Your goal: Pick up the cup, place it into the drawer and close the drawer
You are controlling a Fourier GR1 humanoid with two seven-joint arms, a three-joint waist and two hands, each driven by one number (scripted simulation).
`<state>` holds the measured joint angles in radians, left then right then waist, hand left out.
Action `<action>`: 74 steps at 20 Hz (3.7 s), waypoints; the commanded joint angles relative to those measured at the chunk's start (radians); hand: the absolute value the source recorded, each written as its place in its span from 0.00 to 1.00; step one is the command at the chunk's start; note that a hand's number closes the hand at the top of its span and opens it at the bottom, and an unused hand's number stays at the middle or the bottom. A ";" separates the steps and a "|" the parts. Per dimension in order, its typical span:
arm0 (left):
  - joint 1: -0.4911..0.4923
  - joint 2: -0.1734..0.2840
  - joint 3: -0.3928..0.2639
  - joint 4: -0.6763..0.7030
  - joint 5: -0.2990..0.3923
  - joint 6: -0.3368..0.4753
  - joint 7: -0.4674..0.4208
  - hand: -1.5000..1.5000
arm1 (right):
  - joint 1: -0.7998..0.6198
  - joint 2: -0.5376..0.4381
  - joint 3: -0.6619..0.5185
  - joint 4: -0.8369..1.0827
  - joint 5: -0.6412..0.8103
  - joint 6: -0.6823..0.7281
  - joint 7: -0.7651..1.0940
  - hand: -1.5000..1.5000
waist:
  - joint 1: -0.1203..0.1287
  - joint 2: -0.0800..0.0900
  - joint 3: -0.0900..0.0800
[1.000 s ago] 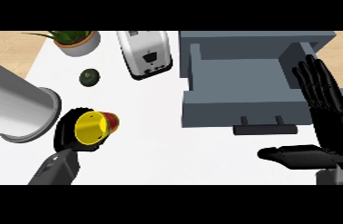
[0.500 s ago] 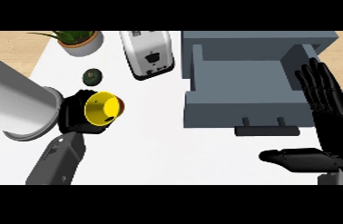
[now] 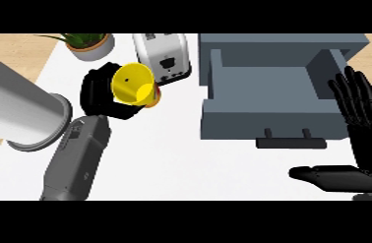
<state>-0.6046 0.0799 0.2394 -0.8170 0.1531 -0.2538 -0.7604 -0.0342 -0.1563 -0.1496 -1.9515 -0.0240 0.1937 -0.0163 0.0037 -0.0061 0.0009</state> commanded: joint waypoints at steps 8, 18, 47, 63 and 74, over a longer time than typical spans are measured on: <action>-0.206 -0.079 -0.141 -0.251 -0.028 0.217 0.371 1.00 | -0.047 -0.026 -0.048 0.038 -0.037 0.016 -0.003 0.00 | -0.008 0.005 -0.001; -0.462 -0.080 -0.290 -0.051 0.054 0.455 0.461 1.00 | 0.017 -0.017 -0.058 0.046 -0.042 0.040 -0.058 0.00 | -0.025 0.008 -0.001; -0.674 -0.080 -0.821 0.386 0.410 0.655 0.510 0.00 | -0.071 -0.034 -0.019 0.115 -0.021 0.076 -0.077 0.00 | -0.092 0.024 0.001; -0.661 -0.080 -0.887 0.236 0.521 0.803 0.393 0.00 | -0.078 -0.066 -0.061 0.106 -0.267 0.221 -0.018 1.00 | -0.064 0.015 0.000; -0.626 0.014 -0.751 0.189 0.531 0.737 0.412 0.00 | 0.050 -0.163 0.026 -0.114 -0.033 0.281 0.024 1.00 | -0.012 0.005 -0.001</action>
<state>-1.2560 0.0506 -0.5554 -0.6147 0.6804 0.5124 -0.3421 -0.0232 -0.3068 -0.1630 -2.0102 -0.1456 0.4644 0.0056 -0.0158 -0.0012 -0.0001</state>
